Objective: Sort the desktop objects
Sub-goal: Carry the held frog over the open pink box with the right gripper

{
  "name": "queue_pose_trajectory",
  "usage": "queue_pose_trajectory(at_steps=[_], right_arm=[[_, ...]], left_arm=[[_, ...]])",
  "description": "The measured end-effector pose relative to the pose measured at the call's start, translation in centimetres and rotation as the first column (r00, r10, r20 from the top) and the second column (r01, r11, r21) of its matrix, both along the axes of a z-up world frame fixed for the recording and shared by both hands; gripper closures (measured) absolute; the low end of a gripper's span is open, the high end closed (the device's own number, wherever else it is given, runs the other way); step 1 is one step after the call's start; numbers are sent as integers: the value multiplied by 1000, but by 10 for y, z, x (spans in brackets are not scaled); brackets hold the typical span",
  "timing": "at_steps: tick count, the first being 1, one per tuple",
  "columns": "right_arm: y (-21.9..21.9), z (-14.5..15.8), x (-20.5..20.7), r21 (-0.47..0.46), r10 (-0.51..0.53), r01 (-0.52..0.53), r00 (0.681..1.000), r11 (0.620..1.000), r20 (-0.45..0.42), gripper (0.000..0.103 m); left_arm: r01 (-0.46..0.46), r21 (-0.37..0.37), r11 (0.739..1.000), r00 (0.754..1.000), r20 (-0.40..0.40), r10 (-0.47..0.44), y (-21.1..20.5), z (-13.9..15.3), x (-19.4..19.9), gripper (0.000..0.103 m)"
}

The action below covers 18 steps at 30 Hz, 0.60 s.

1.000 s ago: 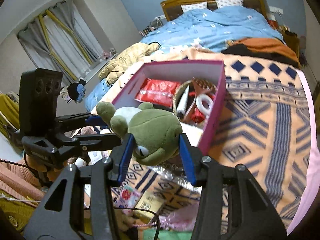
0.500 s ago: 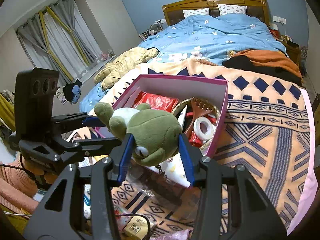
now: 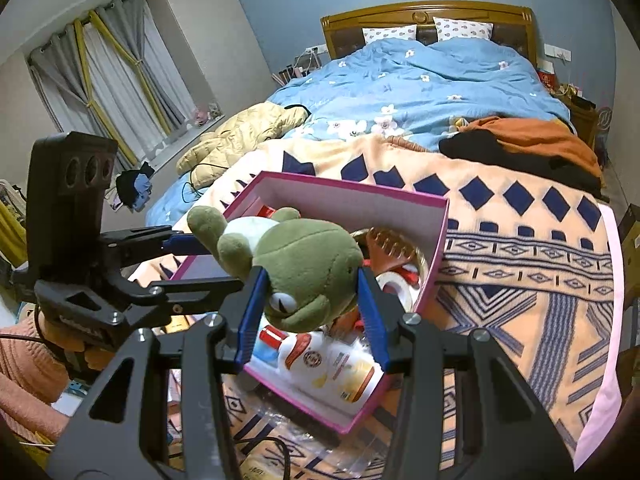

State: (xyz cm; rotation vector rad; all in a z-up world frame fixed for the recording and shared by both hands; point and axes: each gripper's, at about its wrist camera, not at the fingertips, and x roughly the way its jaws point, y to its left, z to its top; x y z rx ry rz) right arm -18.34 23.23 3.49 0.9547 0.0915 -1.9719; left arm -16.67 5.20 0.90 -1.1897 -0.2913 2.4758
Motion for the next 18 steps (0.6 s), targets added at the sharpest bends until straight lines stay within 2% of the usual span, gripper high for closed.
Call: queue_pose_trajectory(at_steps=[18], right_arm=[[-17, -15, -28, 74, 22, -20, 999, 997, -27, 55]], left_arm=[[-14, -10, 1000, 999, 46, 15, 0, -26, -37, 22]])
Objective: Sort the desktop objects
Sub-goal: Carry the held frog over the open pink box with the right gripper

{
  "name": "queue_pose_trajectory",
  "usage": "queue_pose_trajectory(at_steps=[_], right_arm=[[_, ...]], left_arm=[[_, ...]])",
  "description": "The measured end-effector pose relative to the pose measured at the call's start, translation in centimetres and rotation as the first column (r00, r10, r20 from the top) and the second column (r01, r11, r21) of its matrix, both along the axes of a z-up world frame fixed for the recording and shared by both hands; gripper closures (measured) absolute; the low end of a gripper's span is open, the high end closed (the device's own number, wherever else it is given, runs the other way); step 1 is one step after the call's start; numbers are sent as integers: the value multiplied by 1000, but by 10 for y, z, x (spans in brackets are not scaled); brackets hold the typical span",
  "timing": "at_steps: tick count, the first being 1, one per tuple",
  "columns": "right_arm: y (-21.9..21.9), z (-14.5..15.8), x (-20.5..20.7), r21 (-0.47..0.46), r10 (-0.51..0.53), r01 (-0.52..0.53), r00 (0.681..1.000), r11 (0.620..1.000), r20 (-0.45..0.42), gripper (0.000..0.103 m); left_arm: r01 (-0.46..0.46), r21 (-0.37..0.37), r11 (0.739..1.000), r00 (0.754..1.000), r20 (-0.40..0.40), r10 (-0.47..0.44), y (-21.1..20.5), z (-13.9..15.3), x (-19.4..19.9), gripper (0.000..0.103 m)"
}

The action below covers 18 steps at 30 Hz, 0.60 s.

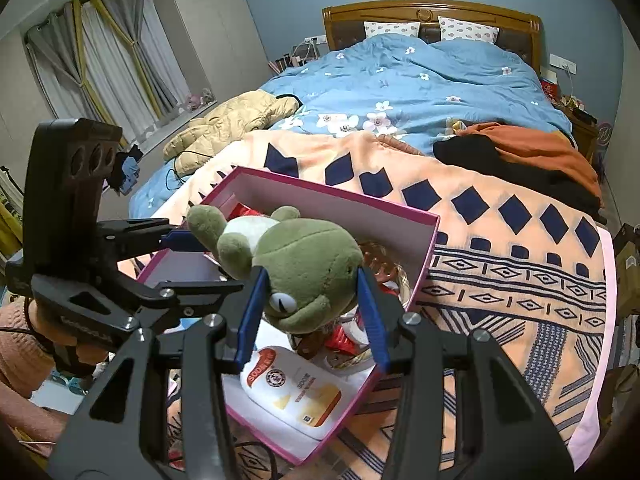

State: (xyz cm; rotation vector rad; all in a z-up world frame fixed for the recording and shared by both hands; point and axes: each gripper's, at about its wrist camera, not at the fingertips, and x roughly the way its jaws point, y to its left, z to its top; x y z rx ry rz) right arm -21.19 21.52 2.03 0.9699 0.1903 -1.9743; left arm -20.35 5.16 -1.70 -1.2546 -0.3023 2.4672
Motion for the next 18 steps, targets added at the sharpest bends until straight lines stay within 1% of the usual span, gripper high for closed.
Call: queue_pose_trajectory(at_steps=[18], right_arm=[[-9, -14, -20, 40, 3, -3, 1000, 999, 1, 55]], left_arm=[[-9, 15, 1000, 1000, 17, 9, 0, -17, -18, 22]])
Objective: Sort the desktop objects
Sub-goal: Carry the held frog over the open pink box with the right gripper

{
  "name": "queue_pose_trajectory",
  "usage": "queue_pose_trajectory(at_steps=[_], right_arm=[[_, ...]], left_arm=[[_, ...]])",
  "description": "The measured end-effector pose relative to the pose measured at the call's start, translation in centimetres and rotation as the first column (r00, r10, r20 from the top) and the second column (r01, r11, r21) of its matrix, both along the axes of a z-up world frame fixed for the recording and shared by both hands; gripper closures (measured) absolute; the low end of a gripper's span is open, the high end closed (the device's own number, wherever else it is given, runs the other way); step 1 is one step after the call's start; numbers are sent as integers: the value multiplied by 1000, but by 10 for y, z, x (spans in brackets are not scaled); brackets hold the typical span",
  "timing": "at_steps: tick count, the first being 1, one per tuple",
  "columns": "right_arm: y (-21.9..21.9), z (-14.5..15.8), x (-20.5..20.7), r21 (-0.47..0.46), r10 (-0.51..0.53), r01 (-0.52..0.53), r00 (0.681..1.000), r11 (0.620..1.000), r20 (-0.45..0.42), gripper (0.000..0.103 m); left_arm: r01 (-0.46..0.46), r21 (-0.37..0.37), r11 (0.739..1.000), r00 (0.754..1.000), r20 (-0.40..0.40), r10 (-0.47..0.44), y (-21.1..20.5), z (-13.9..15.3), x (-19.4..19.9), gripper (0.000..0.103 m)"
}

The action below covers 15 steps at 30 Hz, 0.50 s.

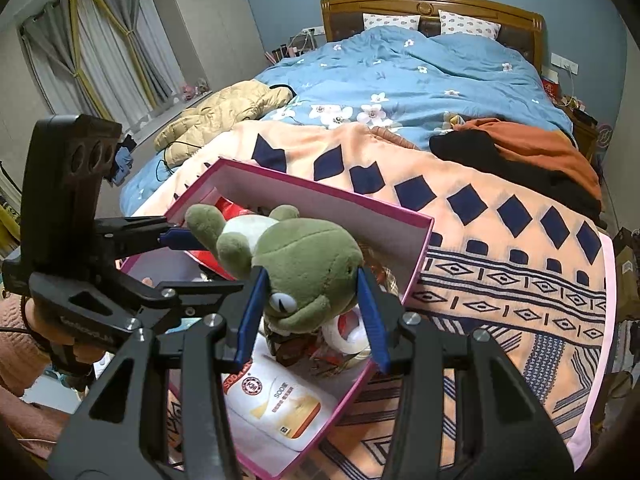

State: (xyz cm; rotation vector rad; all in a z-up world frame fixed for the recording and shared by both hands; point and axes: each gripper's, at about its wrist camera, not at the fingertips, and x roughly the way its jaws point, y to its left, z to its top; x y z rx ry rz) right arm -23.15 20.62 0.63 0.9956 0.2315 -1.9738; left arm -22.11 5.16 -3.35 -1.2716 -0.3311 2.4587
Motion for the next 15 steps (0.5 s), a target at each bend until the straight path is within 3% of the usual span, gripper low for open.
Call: queue_pose_trajectory(at_steps=[15], right_arm=[[-2, -12, -10, 15, -8, 8, 1000, 1000, 15, 55]], left_arm=[[-6, 1, 1000, 1000, 14, 5, 1, -15, -12, 22]])
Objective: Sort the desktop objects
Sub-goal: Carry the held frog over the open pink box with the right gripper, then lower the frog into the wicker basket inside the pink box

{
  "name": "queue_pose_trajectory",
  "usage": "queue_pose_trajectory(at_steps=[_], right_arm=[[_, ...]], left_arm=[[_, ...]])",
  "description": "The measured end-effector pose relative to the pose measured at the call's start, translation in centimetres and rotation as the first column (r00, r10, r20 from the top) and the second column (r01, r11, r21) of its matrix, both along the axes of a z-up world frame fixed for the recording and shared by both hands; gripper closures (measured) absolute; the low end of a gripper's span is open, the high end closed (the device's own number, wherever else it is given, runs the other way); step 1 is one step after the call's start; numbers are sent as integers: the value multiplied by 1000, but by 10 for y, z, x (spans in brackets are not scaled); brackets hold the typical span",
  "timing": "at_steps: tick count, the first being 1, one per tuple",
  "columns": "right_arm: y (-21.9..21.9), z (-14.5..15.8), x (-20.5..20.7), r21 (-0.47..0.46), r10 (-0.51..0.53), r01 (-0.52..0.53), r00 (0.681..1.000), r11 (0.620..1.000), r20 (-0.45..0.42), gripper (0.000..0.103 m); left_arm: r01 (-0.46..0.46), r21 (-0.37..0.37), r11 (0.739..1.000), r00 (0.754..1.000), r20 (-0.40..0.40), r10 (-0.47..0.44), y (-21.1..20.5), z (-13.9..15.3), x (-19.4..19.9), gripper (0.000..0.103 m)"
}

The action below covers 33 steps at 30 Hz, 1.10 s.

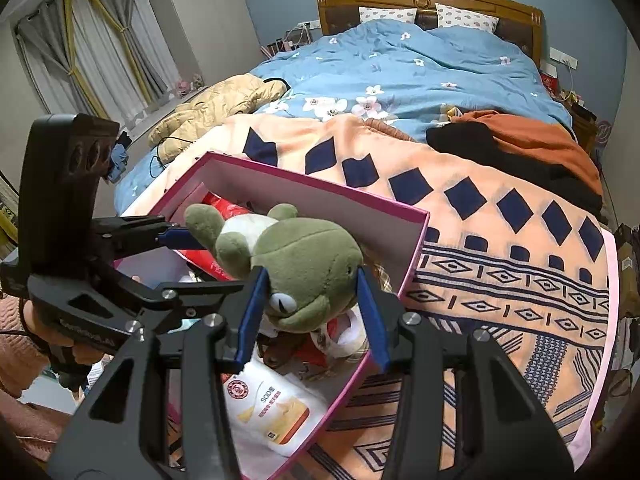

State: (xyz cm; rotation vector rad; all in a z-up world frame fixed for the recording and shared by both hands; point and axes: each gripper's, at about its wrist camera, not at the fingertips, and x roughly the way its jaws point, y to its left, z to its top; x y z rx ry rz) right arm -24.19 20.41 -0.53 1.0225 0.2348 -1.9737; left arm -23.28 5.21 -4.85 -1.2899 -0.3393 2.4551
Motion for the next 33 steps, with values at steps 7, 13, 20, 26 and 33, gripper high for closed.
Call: queue_pose_trajectory(at_steps=[7, 13, 20, 26, 33], right_arm=[[-2, -4, -3, 9, 1, -1, 1000, 1000, 0, 55], [-4, -7, -7, 11, -4, 4, 1000, 1000, 7, 55], [-5, -10, -11, 15, -8, 8, 1000, 1000, 10, 55], [-6, -13, -13, 23, -9, 8, 1000, 1000, 16, 55], [-11, -19, -15, 44, -6, 5, 1000, 999, 19, 55]], left_arm=[[-1, -2, 1000, 1000, 4, 1, -1, -4, -4, 22], [1, -5, 1000, 1000, 9, -1, -3, -8, -11, 22], [0, -6, 1000, 1000, 10, 0, -3, -8, -11, 22], [0, -7, 1000, 1000, 18, 0, -3, -13, -19, 22], [-5, -7, 1000, 999, 33, 5, -4, -23, -23, 25]])
